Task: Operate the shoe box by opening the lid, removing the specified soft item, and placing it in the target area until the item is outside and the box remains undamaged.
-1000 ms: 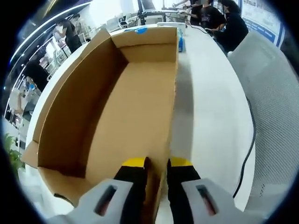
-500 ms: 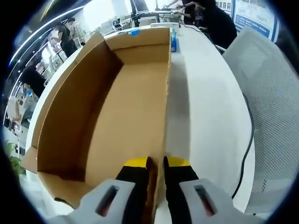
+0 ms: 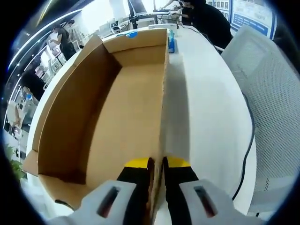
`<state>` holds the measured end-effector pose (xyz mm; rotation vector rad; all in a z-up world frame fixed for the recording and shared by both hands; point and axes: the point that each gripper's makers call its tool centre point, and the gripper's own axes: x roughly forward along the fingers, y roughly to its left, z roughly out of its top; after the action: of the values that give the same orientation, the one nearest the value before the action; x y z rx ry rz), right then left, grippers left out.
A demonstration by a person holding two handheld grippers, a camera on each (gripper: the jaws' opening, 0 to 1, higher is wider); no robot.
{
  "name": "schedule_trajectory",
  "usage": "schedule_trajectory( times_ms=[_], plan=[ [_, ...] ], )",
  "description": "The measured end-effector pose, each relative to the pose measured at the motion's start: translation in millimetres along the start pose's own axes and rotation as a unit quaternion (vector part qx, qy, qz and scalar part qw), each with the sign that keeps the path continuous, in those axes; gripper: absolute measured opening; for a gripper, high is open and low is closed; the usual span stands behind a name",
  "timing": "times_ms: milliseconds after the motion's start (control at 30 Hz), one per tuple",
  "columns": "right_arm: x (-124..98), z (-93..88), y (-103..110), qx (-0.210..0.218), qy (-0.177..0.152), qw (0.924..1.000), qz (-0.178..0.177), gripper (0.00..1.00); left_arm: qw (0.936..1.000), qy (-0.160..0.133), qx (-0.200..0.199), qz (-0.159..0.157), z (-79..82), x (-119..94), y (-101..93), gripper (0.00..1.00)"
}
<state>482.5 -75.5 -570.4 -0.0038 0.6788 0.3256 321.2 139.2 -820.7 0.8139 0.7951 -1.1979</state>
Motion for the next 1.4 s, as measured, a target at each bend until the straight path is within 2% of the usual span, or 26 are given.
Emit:
schedule_trajectory(
  times_ms=[167,300,467,700,900,1033,1133,1400],
  plan=[
    [16,-1.7,-4,0.004,0.015,0.9999,0.004,0.33,1.0000,0.001,-0.004,-0.001,0.5,0,0.6,0.10],
    [28,-1.9,-12,0.000,0.021,0.9998,-0.004,0.23,1.0000,0.001,-0.007,-0.001,0.3,0,0.8,0.09],
    [47,-8.9,-13,0.003,0.039,0.9992,-0.005,0.24,0.9999,-0.005,0.012,0.000,0.4,0,0.1,0.09],
    [68,-18.2,-13,-0.002,0.057,0.9983,-0.010,0.24,0.9999,-0.007,0.016,0.001,0.9,0,-1.3,0.08],
    [82,-16.3,-18,0.015,0.061,0.9980,-0.009,0.25,0.9998,-0.009,0.015,0.000,2.0,0,-1.3,0.08],
    [92,-18.9,-16,0.028,0.067,0.9973,0.005,0.25,0.9995,-0.015,0.028,-0.001,2.9,0,-2.1,0.07],
    [100,-19.4,-15,0.013,0.065,0.9978,0.007,0.24,0.9993,-0.019,0.034,-0.001,3.8,0,-2.2,0.07],
    [119,-38.4,-20,0.025,0.094,0.9952,-0.005,0.26,0.9994,-0.018,0.030,-0.001,5.7,0,-2.3,0.07]
  ],
)
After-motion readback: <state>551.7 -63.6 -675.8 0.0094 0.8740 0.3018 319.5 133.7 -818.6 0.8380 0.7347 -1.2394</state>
